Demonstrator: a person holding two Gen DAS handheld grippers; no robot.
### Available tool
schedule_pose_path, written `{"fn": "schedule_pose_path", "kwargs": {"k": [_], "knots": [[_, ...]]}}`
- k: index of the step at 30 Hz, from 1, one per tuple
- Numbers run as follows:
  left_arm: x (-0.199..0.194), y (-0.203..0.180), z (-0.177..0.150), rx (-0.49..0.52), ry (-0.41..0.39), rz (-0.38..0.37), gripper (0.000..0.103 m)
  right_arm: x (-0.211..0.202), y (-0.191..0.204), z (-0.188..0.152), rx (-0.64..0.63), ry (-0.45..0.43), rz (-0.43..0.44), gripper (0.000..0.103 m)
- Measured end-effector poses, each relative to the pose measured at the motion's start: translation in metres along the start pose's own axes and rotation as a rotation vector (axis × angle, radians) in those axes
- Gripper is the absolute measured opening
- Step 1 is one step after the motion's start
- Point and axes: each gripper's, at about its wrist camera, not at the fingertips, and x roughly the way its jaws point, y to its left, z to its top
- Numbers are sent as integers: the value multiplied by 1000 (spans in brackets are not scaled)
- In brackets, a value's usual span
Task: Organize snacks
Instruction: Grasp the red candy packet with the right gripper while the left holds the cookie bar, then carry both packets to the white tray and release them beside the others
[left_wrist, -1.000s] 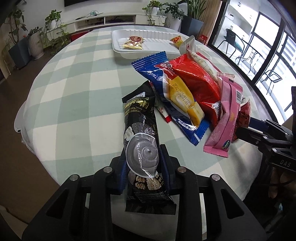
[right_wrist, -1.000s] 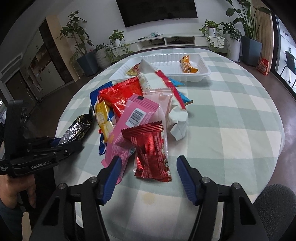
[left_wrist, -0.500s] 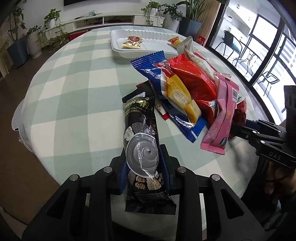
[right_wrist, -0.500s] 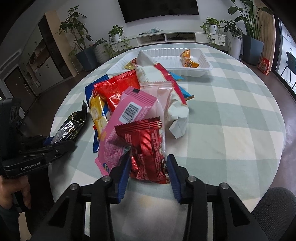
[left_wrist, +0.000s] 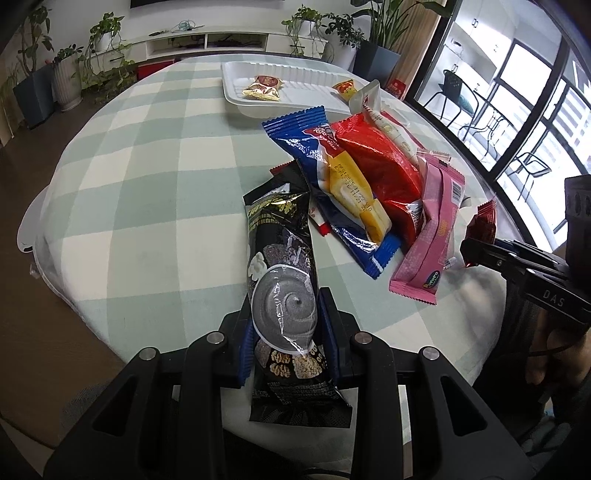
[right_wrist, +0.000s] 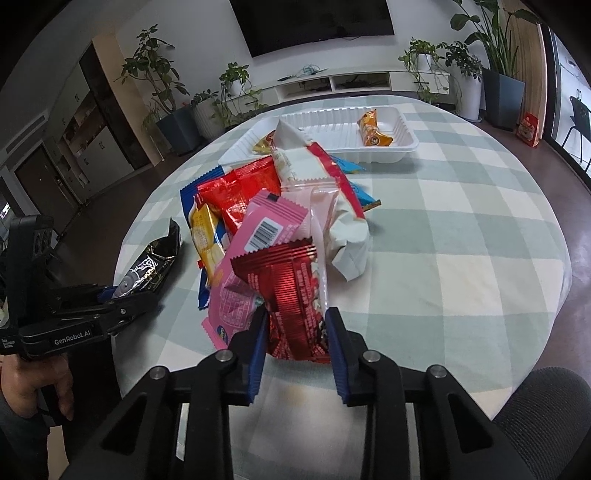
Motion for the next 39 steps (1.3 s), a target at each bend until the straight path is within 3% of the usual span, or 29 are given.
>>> {"fn": "schedule_pose_path", "kwargs": {"k": [14,23,31,39], "knots": [[-23,4,0,-39,-48,-44,28,-12,-23,1,96,-4,39,32],[-48,22,19,-79,-101,-58,28,-30,-58,17,181,-51,26,32],[-64,45,67,-81,-172,-34,28,-62,-117,52,266,-150,-59,32],[-71,40,156,16,-249,-25,28,-82,-155,121,279,-247,-83,32]]}}
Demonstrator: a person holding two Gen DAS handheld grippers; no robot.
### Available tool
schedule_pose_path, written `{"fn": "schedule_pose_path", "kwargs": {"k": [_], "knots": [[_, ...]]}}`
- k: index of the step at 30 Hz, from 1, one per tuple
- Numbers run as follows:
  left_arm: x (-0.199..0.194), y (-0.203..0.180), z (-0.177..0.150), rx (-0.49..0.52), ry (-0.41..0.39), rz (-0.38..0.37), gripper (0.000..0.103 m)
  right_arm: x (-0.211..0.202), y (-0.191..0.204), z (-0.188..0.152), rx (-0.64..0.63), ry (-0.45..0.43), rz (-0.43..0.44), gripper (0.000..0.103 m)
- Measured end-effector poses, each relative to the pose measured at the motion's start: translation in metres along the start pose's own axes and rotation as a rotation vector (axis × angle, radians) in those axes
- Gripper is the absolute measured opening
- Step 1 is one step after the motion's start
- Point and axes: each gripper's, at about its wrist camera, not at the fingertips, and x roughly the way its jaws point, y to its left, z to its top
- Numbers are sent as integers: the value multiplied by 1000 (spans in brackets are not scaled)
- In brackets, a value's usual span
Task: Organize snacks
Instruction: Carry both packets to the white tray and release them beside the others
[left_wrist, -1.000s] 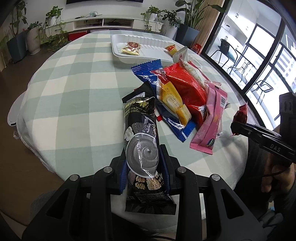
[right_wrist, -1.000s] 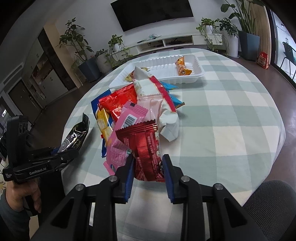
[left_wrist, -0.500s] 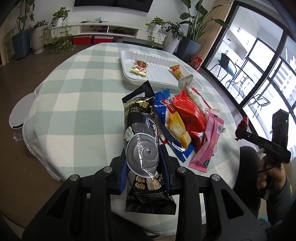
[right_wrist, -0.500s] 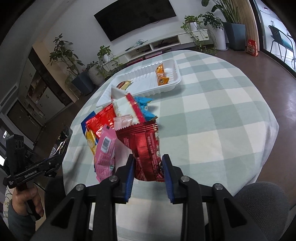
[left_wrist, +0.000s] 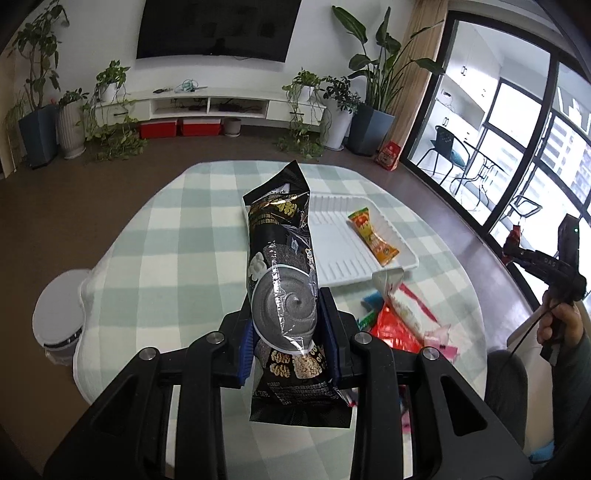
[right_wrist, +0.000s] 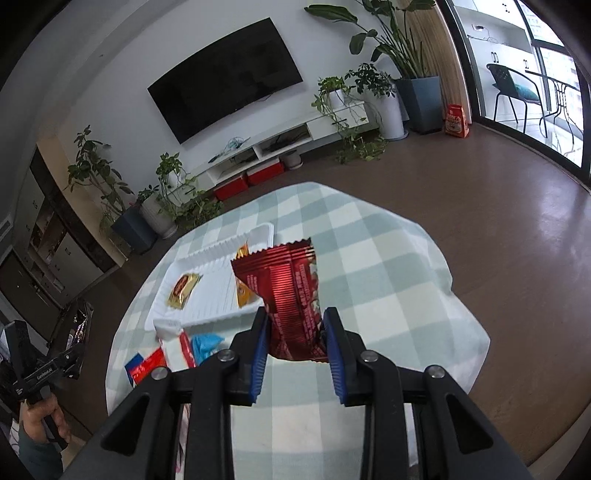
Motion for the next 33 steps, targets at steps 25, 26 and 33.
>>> {"fn": "schedule_pose_path", "kwargs": {"k": [25,26,33], "knots": [[243,-49,87,92,264,-130,28,220,146,48,-328,374,108,32],[246,-47,79,94,271,-129,28,226,146,46,-329,387,101,32],[268,-49,69,116,314,-117,28,252,133,33,-295,466,75,32]]}}
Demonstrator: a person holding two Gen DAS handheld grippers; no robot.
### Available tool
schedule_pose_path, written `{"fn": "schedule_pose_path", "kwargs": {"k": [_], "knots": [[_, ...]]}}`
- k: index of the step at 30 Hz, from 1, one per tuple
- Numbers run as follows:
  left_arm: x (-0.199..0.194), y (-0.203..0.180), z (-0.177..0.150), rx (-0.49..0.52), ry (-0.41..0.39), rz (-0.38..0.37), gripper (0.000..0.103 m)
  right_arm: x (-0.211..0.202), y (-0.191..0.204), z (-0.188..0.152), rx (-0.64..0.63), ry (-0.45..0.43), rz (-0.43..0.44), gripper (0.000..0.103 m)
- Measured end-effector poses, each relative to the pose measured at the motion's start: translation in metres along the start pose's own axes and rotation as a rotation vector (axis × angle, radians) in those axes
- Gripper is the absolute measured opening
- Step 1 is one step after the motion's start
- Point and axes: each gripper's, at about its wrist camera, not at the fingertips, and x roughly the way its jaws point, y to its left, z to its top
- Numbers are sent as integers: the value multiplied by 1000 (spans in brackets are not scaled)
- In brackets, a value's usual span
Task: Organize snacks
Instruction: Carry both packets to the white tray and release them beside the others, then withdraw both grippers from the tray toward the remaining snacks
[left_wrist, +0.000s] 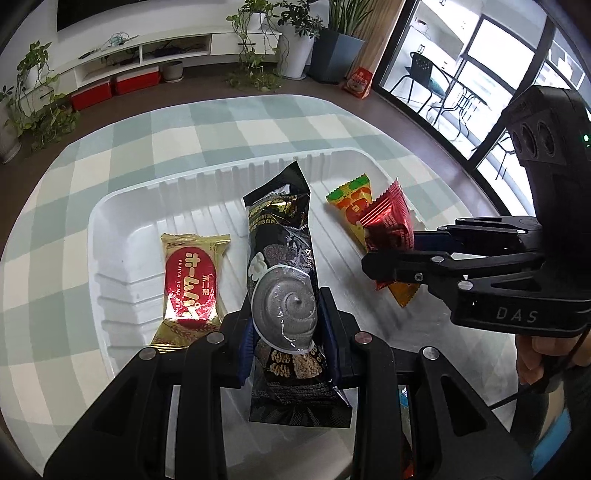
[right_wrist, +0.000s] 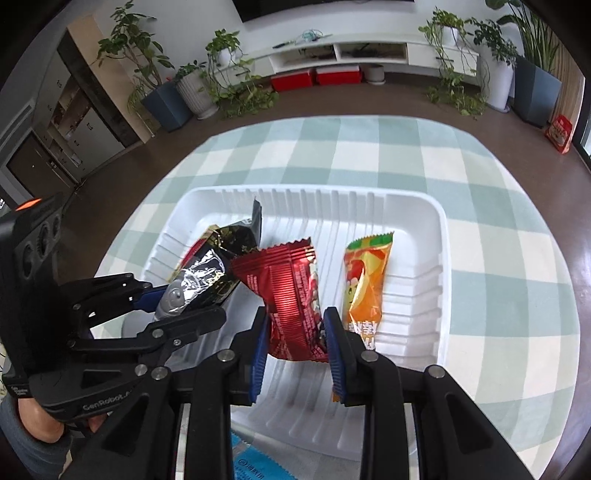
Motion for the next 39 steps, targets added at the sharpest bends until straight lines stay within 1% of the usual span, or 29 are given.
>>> {"fn": "schedule_pose_path", "kwargs": {"k": [5,11,20,21,23,25,29,33,34,35,36,38,39], "knots": [[11,3,3,-2,30,1,28,15,-4,-4,6,32,-7,32],[20,2,0,1,55,25,29,24,-8,-6,21,48,-11,32],[21,4,2,-11,57,39,32,25,-10,-8,37,32,-11,34],[21,4,2,-12,55,38,34,24,-11,-8,40,30,-11,34],[18,3,2,-8,44,37,55,22,-11,-9,43,28,-14,36],[15,3,2,-5,34,36,56,20,-11,-9,41,24,-16,38],[8,2,4,-5,18,38,56,16,-9,-8,31,14,-21,39],[-4,5,3,-14,-3,43,56,6,-8,-8,26,-15,-24,39],[-9,5,3,-17,-14,44,57,2,-8,-8,26,-29,-23,42],[-18,6,2,-20,-33,49,63,-3,-9,-9,26,-46,-21,46],[-28,7,2,-23,-55,57,67,-11,-9,-10,25,-69,-17,49],[-49,9,-1,-31,-104,65,81,-29,-10,-11,24,-128,-9,60],[-63,10,-4,-37,-139,66,84,-38,-12,-12,32,-154,-6,64]]}}
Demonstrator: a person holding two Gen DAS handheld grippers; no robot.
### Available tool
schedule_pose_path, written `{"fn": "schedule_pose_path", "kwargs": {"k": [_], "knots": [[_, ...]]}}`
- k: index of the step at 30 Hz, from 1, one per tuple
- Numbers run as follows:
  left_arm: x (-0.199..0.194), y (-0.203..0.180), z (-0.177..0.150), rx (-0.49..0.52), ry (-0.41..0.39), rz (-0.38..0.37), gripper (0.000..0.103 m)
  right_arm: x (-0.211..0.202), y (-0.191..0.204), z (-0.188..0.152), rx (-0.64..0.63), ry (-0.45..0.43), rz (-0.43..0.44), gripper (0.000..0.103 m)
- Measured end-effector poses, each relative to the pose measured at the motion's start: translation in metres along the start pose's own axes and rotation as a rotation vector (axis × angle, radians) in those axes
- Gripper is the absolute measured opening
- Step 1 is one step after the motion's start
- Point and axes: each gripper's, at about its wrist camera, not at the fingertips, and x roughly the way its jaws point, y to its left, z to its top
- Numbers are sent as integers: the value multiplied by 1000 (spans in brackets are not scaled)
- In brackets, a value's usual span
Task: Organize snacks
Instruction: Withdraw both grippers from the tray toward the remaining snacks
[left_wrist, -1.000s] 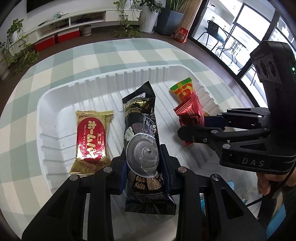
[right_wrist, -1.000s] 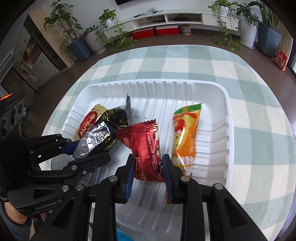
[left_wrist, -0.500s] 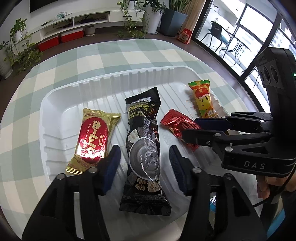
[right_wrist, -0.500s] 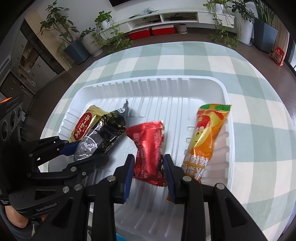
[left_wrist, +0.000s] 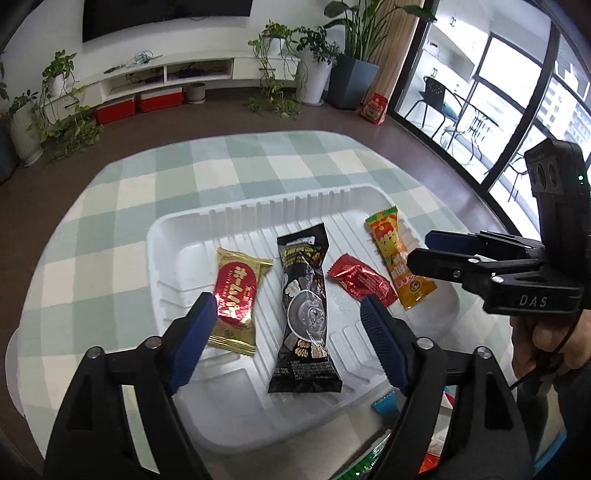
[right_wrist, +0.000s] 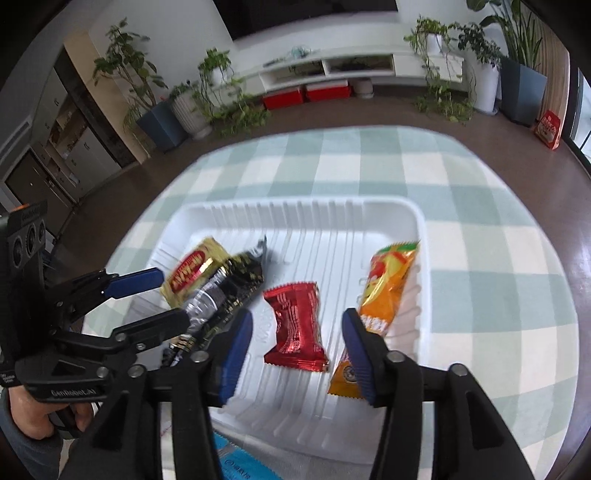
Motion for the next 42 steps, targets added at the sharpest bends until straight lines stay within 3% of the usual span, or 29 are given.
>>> {"fn": "schedule_pose_path", "kwargs": {"k": [2,4,7,10,14,17,23,27,31,37,42], "knots": [[-24,3,-4,-13,-57,3,97,-23,-7,-1,31,-68,10,77],[-51,4,-15,-11,-133,0,102,-45,-15,-1,61,-132,-2,83],[-84,-2,-38,8,-222,4,103,-75,-26,-5,103,-198,-20,92],[-111,-7,-69,-25,-270,21,103,-108,-33,-18,154,-247,0,92],[-120,-10,-114,-125,-139,9,103,-146,-22,-59,159,-299,-4,92],[-134,-20,-152,-156,-180,-16,103,-162,-10,-102,179,-334,-16,92],[-144,-41,-207,-193,-159,-9,103,-168,19,-189,199,-321,-42,92],[-151,-78,-229,-93,-173,2,103,-167,30,-229,197,-304,-58,92],[-140,-117,-233,4,-139,-20,103,-157,29,-244,214,-244,-73,89],[-122,-149,-236,83,-89,-35,102,-154,43,-254,152,-229,-73,86],[-107,-152,-232,104,-53,-44,85,-144,47,-258,139,-196,-57,81]]}}
